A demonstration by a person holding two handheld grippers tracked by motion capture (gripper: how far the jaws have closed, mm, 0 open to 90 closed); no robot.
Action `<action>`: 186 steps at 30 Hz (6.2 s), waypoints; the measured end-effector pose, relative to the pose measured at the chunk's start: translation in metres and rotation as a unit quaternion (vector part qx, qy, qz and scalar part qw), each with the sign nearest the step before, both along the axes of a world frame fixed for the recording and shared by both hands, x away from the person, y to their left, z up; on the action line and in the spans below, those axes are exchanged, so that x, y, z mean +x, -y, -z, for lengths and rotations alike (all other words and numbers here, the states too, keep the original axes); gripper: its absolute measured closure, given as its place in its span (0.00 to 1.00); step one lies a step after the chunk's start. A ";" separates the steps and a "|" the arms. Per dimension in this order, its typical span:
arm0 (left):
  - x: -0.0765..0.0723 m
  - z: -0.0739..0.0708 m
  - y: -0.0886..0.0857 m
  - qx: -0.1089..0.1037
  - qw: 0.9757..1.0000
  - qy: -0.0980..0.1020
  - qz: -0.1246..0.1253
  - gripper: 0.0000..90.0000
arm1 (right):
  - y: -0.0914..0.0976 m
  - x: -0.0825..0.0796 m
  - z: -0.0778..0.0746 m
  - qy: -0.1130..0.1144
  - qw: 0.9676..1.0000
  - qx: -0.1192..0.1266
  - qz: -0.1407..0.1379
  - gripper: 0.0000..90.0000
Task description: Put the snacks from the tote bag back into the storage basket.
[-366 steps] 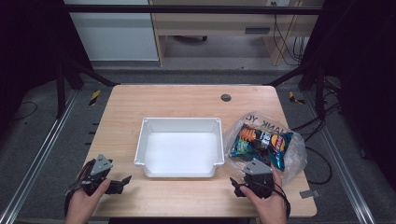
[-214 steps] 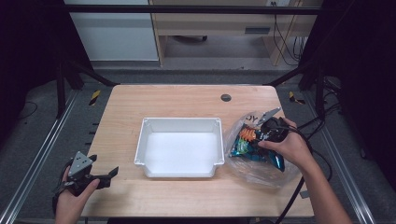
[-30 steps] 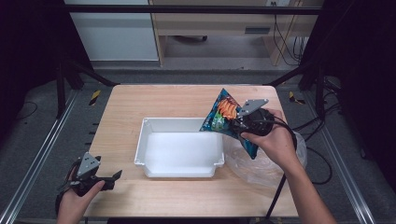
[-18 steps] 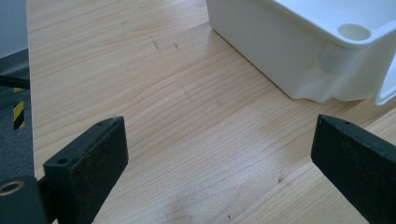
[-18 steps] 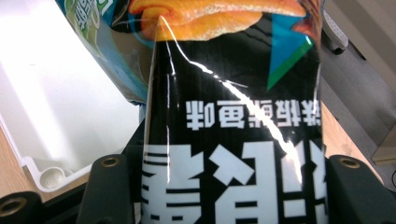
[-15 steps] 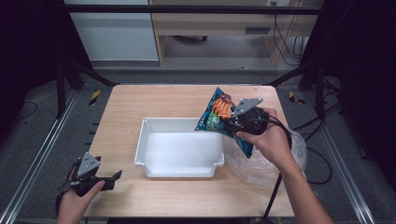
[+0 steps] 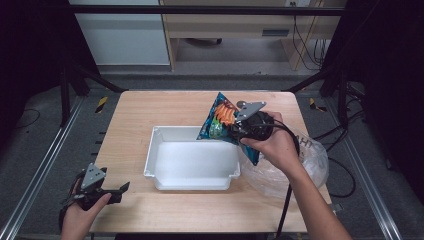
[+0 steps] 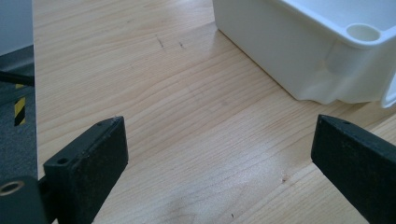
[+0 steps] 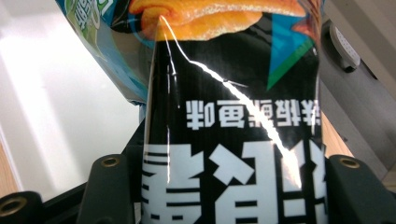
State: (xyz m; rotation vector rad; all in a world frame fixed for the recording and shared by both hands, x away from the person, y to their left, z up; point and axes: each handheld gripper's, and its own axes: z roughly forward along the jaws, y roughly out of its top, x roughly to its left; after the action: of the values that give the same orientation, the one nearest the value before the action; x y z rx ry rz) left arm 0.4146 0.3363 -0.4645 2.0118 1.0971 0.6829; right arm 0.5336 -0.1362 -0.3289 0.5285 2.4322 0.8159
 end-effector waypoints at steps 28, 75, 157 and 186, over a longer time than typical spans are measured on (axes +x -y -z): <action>0.002 -0.002 0.000 0.011 1.000 0.009 -0.004 0.04 | -0.058 0.018 0.019 -0.023 0.998 -0.010 -0.051 0.47; -0.002 -0.002 0.002 0.019 1.000 0.011 0.006 0.04 | -0.111 0.009 0.033 -0.033 0.993 -0.038 -0.109 0.47; -0.001 -0.003 0.004 0.023 1.000 0.009 0.017 0.04 | -0.135 0.014 0.088 -0.094 0.978 -0.099 -0.156 0.47; -0.001 -0.002 0.005 0.024 0.999 0.009 0.019 0.04 | -0.135 0.015 0.097 -0.101 0.978 -0.098 -0.152 0.46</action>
State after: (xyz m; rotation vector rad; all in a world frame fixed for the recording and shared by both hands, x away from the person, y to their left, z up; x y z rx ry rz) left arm 0.4134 0.3310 -0.4622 2.0582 1.0382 0.7123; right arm 0.5486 -0.0013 -0.4260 0.1735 2.7882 0.6553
